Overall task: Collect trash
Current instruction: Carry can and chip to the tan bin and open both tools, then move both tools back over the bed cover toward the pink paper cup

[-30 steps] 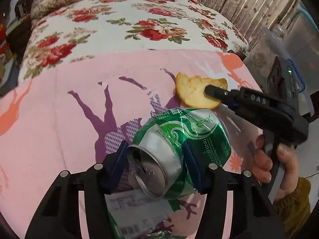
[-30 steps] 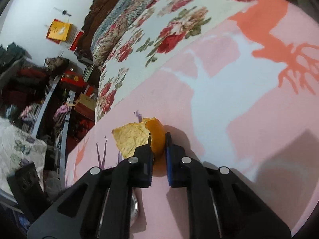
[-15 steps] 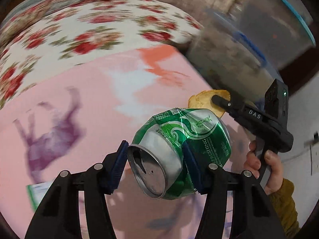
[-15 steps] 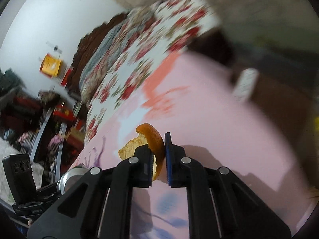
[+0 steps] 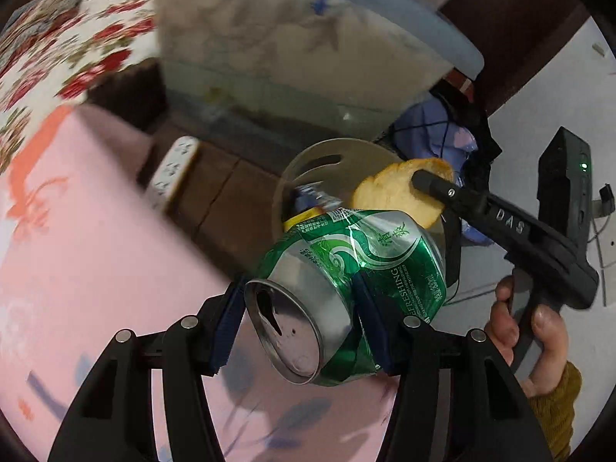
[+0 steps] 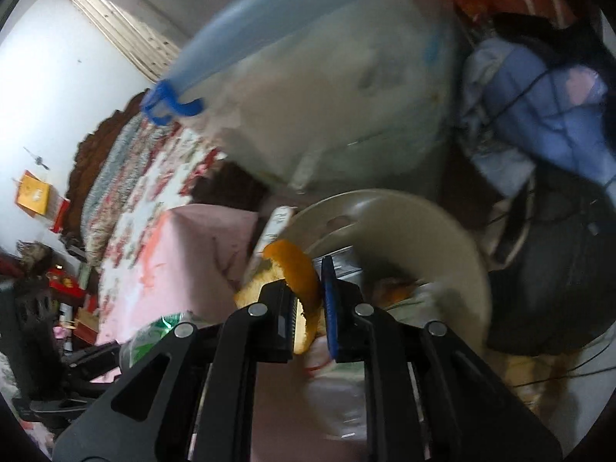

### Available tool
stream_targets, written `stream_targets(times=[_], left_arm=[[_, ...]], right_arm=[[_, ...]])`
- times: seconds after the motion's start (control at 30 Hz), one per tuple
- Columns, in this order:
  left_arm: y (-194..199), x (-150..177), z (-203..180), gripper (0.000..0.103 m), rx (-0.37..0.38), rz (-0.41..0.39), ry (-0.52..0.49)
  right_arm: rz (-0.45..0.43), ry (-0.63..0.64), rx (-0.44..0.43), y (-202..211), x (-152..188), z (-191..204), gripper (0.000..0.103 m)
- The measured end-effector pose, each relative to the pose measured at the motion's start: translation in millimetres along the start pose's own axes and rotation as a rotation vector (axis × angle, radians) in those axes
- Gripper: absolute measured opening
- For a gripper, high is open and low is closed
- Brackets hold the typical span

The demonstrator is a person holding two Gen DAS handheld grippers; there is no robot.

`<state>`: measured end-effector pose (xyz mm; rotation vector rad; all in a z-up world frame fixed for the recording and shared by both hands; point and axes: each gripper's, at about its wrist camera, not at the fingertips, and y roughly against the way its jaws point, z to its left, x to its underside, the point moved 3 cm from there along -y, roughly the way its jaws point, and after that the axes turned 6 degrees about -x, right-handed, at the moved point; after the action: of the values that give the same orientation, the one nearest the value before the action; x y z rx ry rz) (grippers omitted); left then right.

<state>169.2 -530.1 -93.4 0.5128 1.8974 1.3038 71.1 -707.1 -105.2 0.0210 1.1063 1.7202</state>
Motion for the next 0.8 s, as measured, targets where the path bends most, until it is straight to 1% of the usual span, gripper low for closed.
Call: stream_targets(times=[0.03,0.1,0.13,0.17,0.2,0.23,0.3,0.37,0.43,0.5,0.57,0.6,0.63,0.7,0.73,0.8], left_arm=[[-7,-7,-5,0.054,-0.011,-0.003,-0.004],[-18,-15,-17,0.064,-0.031,0.001,-0.010],[-21,-16,-21,0.066,-0.043,0.004,-0.015],[-20,-15,-23,0.066,-0.045,0.005,-0.020],[-19,-15,-26,0.067,-0.041,0.002,-0.029],[-16,-15,-27,0.068,-0.041,-0.005,-0.038],[-7,-10,-22,0.069,-0.056,-0.027,-0.037],[5,-4,-14,0.069,-0.040,-0.036,-0.012],[18,4,-3,0.069,-0.022,-0.048,0.023],[36,19,7,0.069,0.000,-0.072,0.054],[58,43,21,0.069,0.008,-0.115,0.084],[65,53,24,0.070,0.009,-0.123,0.091],[72,71,32,0.070,0.008,-0.129,0.100],[83,95,45,0.070,-0.012,-0.140,0.111],[91,113,54,0.070,-0.027,-0.146,0.115],[104,137,67,0.070,-0.049,-0.159,0.112]], right_arm=[[0.005,0.003,0.018,-1,-3,-8,0.017],[0.022,-0.021,0.034,-5,-4,-23,0.034],[0.012,-0.048,0.028,-3,-4,-31,0.064],[-0.023,-0.055,0.020,-2,-4,-31,0.081],[-0.067,-0.053,0.021,4,-3,-31,0.082],[-0.091,-0.035,0.030,7,-3,-31,0.082],[-0.111,-0.015,0.042,11,0,-24,0.082],[-0.140,-0.005,0.025,17,1,-16,0.082],[-0.150,0.001,-0.006,23,5,-1,0.082],[-0.150,0.006,-0.041,27,10,15,0.082],[-0.146,0.032,-0.090,30,19,38,0.082],[-0.141,0.047,-0.108,31,24,49,0.082],[-0.130,0.066,-0.130,30,32,62,0.082],[-0.094,0.103,-0.167,23,49,87,0.082],[-0.057,0.131,-0.180,14,62,103,0.082],[-0.004,0.160,-0.198,0,80,125,0.082]])
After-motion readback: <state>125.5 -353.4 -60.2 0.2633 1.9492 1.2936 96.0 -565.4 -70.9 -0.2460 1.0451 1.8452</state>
